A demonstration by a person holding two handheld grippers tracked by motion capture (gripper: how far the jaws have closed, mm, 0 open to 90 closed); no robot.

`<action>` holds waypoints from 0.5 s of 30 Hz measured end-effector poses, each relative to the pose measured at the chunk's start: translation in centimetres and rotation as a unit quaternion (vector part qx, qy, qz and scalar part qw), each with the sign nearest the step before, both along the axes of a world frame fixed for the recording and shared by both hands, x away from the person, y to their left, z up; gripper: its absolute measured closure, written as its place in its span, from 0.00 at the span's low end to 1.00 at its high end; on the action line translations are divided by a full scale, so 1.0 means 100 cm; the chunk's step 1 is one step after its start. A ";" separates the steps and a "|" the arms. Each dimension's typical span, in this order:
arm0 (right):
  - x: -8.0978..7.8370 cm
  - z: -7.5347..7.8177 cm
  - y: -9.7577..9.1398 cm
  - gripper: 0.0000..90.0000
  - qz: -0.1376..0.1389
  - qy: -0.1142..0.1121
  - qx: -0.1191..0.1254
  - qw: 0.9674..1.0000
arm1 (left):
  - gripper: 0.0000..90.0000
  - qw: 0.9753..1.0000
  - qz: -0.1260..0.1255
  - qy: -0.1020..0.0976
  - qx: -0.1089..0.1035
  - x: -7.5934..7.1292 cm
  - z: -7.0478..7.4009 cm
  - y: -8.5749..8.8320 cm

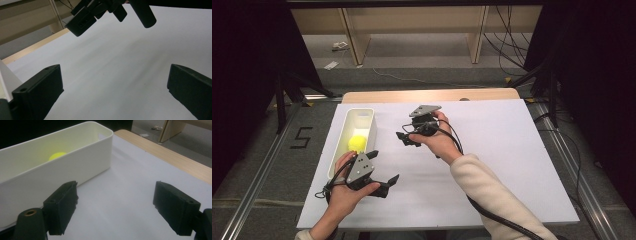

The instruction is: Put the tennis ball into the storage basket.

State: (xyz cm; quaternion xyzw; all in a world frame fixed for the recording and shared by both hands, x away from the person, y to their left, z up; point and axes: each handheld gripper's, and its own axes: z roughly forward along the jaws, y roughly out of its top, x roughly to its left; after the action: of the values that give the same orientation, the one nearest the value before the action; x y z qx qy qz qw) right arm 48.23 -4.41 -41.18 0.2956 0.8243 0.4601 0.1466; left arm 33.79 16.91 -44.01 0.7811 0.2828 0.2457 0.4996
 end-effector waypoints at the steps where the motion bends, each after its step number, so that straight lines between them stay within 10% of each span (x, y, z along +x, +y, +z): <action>1: 0.000 0.000 -0.002 0.23 -0.001 0.001 0.001 1.000 | 0.00 1.000 0.000 0.000 0.000 0.000 0.000 0.000; 15: -0.005 -0.002 -0.030 0.23 -0.021 0.005 0.005 1.000 | 0.00 1.000 -0.002 0.009 -0.005 -0.001 -0.001 -0.001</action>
State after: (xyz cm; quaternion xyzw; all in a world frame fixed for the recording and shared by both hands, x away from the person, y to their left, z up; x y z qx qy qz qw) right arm 47.74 -7.44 -41.34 0.3157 0.8165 0.4594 0.1504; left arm 33.67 16.83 -44.07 0.7813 0.2863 0.2364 0.5017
